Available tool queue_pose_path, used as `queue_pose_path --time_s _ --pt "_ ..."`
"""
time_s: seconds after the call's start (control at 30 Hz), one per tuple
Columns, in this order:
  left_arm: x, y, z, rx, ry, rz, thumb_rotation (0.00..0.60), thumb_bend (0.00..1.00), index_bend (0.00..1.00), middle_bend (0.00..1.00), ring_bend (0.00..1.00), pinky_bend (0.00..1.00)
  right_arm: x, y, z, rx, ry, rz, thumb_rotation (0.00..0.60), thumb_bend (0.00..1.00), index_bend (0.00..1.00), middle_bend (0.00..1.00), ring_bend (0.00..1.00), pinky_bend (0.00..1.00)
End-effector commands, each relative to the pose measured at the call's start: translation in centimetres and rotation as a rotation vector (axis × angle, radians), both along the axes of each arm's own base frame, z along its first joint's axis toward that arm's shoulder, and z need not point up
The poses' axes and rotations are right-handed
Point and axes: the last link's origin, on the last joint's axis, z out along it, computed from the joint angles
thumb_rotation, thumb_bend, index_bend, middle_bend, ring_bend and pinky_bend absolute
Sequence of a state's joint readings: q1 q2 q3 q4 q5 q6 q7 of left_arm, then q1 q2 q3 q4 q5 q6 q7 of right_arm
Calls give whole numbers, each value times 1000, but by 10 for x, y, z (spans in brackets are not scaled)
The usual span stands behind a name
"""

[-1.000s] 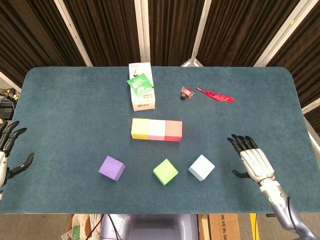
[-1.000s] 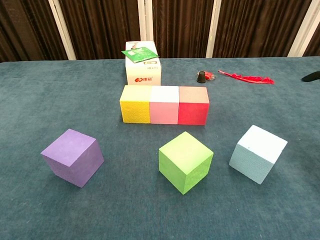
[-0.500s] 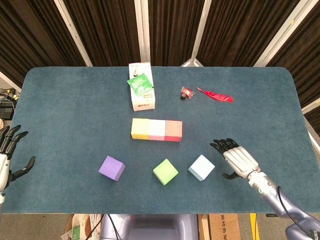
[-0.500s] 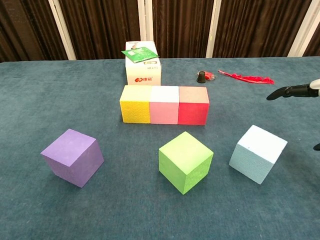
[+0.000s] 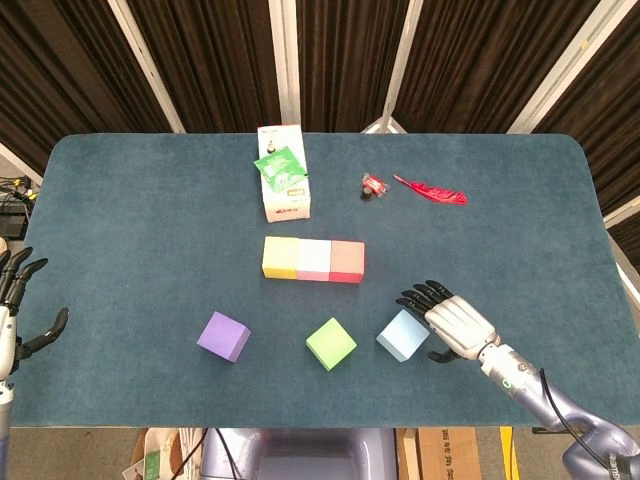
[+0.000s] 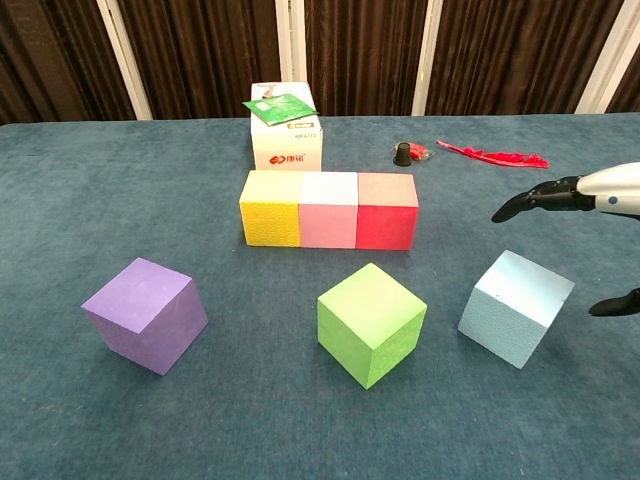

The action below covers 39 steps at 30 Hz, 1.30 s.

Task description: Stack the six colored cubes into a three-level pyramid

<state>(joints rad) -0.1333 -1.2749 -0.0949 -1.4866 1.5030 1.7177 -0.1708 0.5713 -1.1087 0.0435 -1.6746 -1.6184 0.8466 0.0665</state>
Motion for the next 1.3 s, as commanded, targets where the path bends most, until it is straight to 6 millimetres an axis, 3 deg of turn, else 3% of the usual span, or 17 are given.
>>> queue_pose_path --time_s 0.03,1.3 --pt "-1 0 -1 8 3 6 600 406 188 73 0 0 1 -4 -4 1 4 26 600 235 157 147 26 0" --pt "0 1 -16 7 9 59 600 408 208 78 0 0 -5 -23 -35 55 1 116 600 255 282 267 90 0"
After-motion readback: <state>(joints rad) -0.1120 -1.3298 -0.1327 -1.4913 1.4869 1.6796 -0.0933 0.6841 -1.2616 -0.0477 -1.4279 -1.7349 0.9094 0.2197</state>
